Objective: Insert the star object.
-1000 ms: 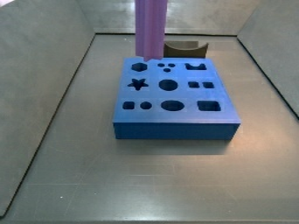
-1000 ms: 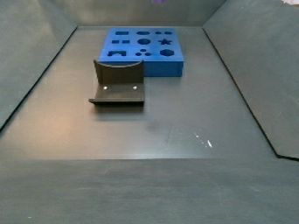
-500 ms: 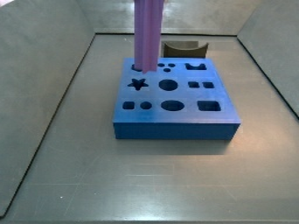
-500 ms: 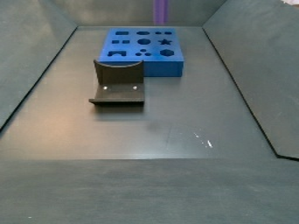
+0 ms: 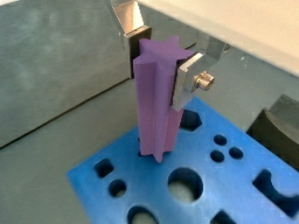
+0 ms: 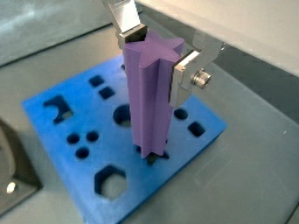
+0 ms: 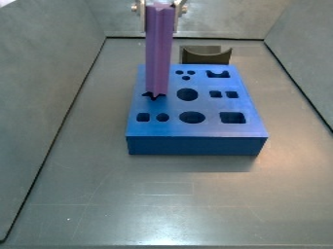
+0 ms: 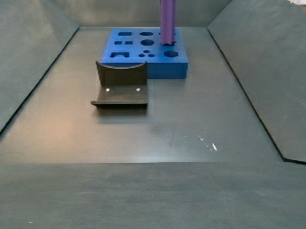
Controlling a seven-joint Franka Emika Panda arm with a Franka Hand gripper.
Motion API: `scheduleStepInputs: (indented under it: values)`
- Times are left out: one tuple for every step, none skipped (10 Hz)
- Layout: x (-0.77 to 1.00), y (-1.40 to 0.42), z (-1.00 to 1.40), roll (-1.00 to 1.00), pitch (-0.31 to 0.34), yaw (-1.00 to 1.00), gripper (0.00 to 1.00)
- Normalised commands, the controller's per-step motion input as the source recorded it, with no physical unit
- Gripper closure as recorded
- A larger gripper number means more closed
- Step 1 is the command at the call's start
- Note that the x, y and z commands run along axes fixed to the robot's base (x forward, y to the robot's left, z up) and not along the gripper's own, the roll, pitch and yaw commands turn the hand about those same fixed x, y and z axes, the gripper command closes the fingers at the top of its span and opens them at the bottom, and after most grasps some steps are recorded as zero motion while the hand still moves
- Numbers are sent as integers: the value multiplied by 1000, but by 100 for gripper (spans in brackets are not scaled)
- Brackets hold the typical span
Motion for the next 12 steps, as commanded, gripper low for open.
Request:
scheduleStepInputs:
  values:
    - [-163,149,-271,-1,-10,126,100]
    - [-140,0,-329,0,-46,177,100]
    - [-34,-160,-420,19,-67,294,100]
    - [0,-229,-409,43,-70,443,100]
    - [120,-177,-483,1,-19,334,100]
    - [337,-57,-597,0,0,191,100]
    - [303,0,-680,43,0,134,100]
    - [89,0,-957,116,-80,123,100]
    - [0,0,-971,111,-103,71,100]
    - [-294,-189,-811,63,-240,-26,100]
    - [-189,-120,-400,-10,-419,89,100]
    - [-23,-94,-226,14,-204,51,100]
